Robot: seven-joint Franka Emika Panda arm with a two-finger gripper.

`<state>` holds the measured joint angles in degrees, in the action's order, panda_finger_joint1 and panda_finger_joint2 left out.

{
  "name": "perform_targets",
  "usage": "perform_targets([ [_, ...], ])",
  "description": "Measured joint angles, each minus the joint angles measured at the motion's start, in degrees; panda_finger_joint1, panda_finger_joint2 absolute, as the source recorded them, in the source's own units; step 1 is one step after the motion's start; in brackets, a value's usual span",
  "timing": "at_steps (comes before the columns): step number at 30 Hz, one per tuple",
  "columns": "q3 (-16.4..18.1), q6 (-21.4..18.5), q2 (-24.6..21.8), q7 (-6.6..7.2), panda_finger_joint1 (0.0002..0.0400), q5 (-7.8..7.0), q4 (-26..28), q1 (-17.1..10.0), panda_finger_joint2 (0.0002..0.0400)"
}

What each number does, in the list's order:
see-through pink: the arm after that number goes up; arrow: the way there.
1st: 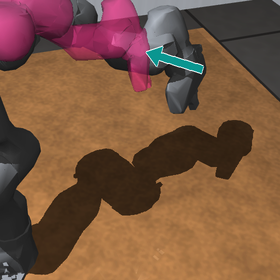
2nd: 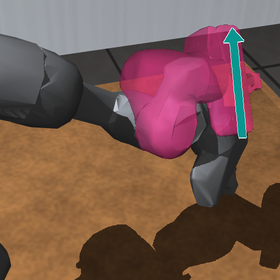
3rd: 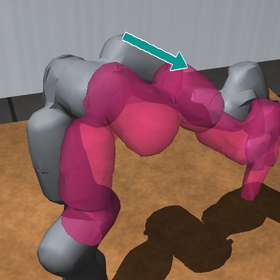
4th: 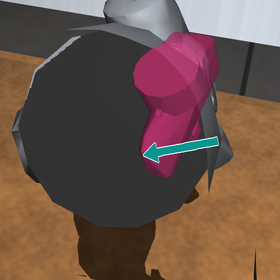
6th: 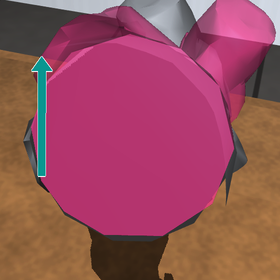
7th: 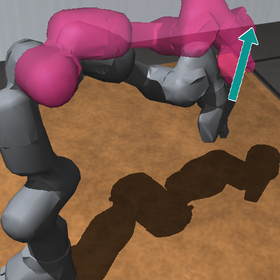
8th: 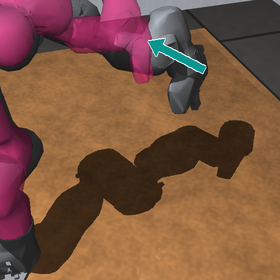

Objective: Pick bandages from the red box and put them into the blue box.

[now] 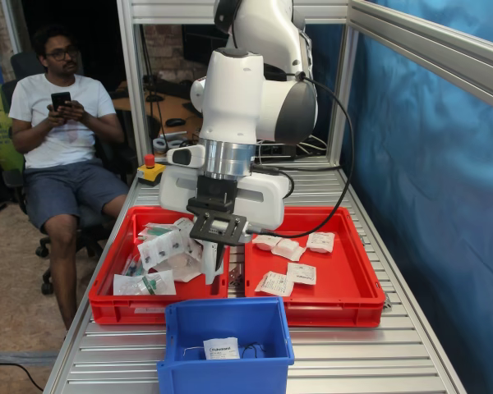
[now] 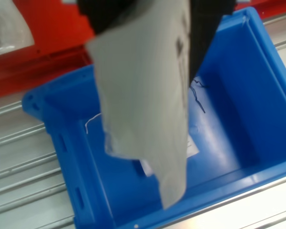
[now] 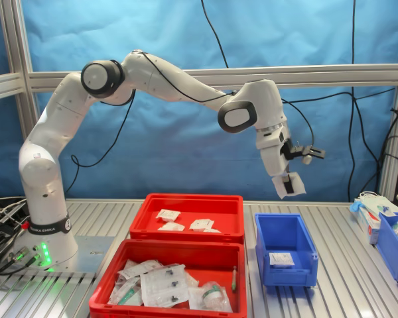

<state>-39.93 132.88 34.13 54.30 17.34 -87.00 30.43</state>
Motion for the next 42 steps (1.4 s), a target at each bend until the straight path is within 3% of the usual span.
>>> perform_targets([
  [29, -0.1, 0.2, 1.5, 0.00, 0.0070, 0.41, 2.4, -1.2, 0.0070],
  [30, -0.1, 0.2, 1.5, 0.00, 0.0117, 0.41, 2.4, -1.2, 0.0117],
  [34, -0.1, 0.2, 1.5, 0.00, 0.0117, 0.41, 2.6, -1.2, 0.0117],
  [35, -0.1, 0.2, 1.5, 0.00, 0.0167, 0.41, 2.6, -1.2, 0.0167],
  [40, -0.1, 0.2, 1.5, 0.00, 0.0167, 0.41, 2.8, -1.2, 0.0167],
  [41, -0.1, 0.2, 1.5, 0.00, 0.0218, 0.41, 2.8, -1.2, 0.0218],
  [42, -0.1, 0.2, 1.5, 0.00, 0.0218, 0.41, 2.8, -1.2, 0.0218],
])
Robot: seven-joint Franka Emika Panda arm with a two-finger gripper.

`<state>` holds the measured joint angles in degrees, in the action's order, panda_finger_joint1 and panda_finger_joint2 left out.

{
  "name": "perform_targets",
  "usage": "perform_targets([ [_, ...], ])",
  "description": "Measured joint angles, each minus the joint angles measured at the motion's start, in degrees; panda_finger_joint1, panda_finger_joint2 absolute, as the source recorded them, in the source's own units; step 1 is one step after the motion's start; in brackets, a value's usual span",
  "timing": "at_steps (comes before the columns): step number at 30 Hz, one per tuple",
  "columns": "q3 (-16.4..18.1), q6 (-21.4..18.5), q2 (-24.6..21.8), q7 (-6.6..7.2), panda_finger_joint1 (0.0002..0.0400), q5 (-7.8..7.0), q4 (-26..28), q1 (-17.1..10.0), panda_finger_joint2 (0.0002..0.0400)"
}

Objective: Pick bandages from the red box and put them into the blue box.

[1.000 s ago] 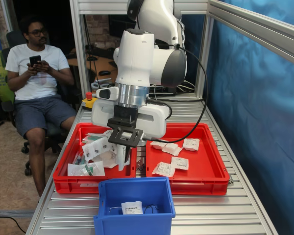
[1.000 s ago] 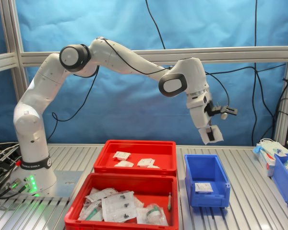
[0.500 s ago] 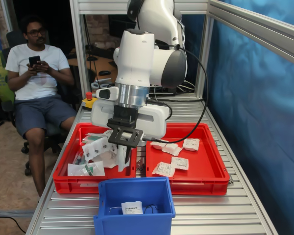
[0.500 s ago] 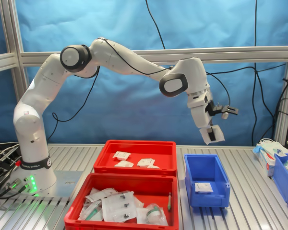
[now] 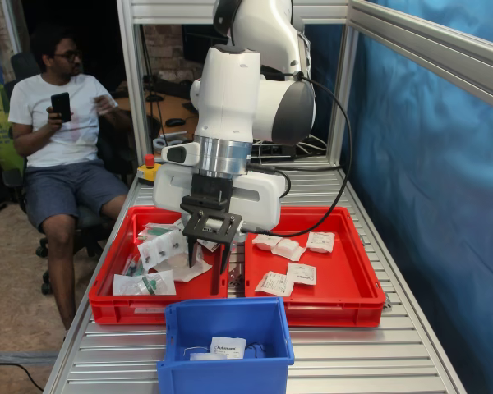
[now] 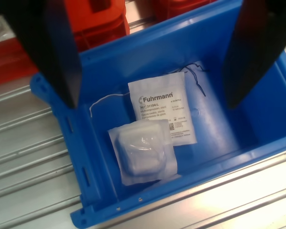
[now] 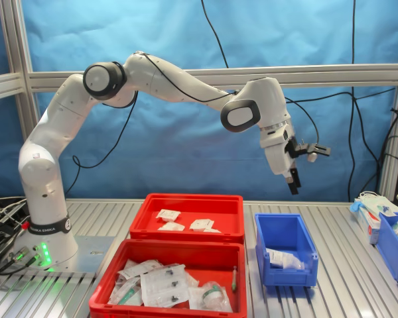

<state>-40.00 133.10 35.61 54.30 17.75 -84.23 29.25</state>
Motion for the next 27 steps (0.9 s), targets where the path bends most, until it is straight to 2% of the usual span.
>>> perform_targets([
  [2, 0.0, 0.0, 0.0, 0.00, 0.0218, 0.00, 0.0, 0.0, 0.0218],
  [3, 0.0, 0.0, 0.0, 0.00, 0.0268, 0.00, 0.0, 0.0, 0.0268],
  [6, 0.0, 0.0, 0.0, 0.00, 0.0268, 0.00, 0.0, 0.0, 0.0268],
  [7, 0.0, -0.2, 0.0, 0.00, 0.0318, 0.00, 0.0, 0.0, 0.0318],
  [11, 0.0, -1.3, 0.0, 0.00, 0.0318, 0.00, 0.1, 0.0, 0.0318],
  [12, 0.0, -2.3, 0.0, 0.00, 0.0368, 0.00, 0.1, 0.0, 0.0368],
  [15, 0.0, -4.2, 0.0, 0.00, 0.0368, 0.00, 0.1, 0.0, 0.0368],
  [16, -0.1, -5.5, -0.1, 0.00, 0.0394, 0.00, 0.1, 0.0, 0.0394],
  [20, -0.1, -7.9, -0.5, 0.00, 0.0394, 0.00, -0.2, 0.3, 0.0394],
  [27, -0.3, -9.7, -3.2, 0.00, 0.0400, 0.00, -2.7, 2.0, 0.0400],
])
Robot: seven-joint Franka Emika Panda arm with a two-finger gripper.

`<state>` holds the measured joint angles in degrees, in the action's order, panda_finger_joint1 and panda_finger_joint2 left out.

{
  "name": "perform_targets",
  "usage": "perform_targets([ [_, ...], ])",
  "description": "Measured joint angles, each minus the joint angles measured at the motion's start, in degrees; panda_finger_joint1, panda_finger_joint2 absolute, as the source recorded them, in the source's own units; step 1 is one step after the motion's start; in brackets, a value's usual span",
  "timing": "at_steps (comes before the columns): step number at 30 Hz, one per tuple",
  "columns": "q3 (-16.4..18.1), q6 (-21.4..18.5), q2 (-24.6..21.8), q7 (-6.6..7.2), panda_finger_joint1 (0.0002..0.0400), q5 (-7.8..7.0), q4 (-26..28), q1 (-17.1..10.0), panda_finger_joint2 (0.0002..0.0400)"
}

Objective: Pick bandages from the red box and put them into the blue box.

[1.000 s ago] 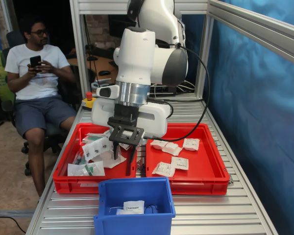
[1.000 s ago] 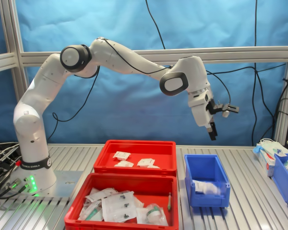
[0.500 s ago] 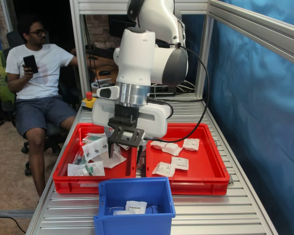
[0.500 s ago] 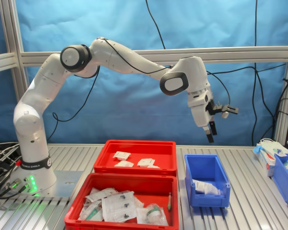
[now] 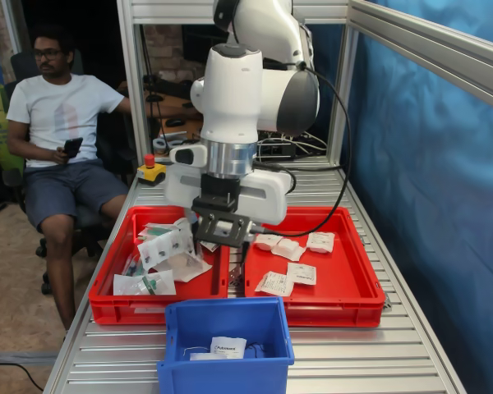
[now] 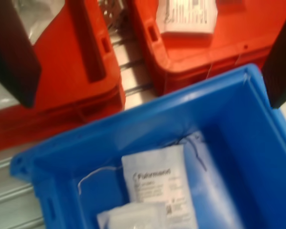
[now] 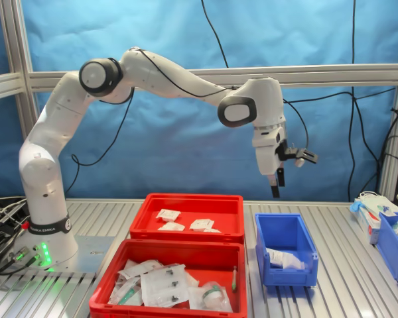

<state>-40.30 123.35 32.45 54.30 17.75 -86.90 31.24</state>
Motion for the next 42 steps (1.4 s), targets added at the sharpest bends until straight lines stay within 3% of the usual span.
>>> perform_targets([
  [17, -0.1, -1.1, -10.7, 0.00, 0.0400, 0.00, -13.4, 7.2, 0.0400],
  [27, -0.1, -1.2, -16.5, 0.00, 0.0400, 0.00, -19.5, 9.8, 0.0400],
  [42, -0.1, -1.2, -20.0, 0.00, 0.0400, -0.03, -21.8, 11.2, 0.0400],
])
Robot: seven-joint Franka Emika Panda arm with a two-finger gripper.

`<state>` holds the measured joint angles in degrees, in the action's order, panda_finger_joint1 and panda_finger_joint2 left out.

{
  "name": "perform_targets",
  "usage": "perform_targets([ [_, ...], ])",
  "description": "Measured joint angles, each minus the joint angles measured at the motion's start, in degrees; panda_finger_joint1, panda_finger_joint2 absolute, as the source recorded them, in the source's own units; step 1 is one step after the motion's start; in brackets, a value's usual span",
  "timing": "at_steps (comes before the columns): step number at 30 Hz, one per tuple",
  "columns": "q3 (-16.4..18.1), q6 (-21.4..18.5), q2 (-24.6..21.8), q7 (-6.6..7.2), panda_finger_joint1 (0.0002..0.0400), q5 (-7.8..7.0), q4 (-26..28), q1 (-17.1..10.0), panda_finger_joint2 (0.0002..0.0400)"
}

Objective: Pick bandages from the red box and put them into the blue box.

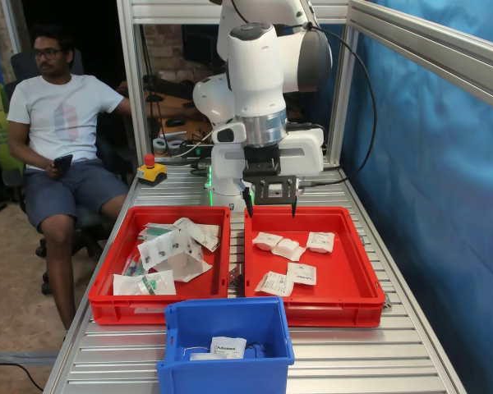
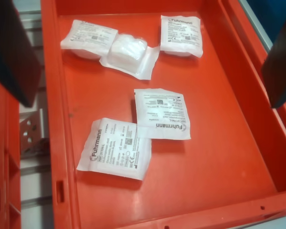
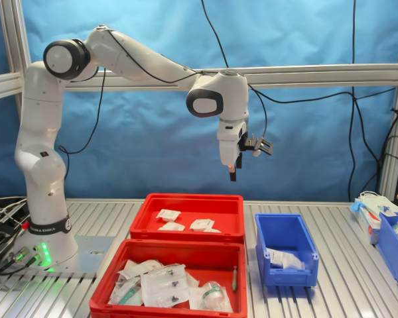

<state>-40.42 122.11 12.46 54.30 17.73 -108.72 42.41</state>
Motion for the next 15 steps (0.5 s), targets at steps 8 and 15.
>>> perform_targets([
  [8, 3.7, 0.0, -2.1, 0.00, 0.0400, -5.64, 0.0, -3.4, 0.0400],
  [15, 12.8, 0.0, -3.3, 0.00, 0.0400, -9.62, 0.0, -12.2, 0.0400],
])
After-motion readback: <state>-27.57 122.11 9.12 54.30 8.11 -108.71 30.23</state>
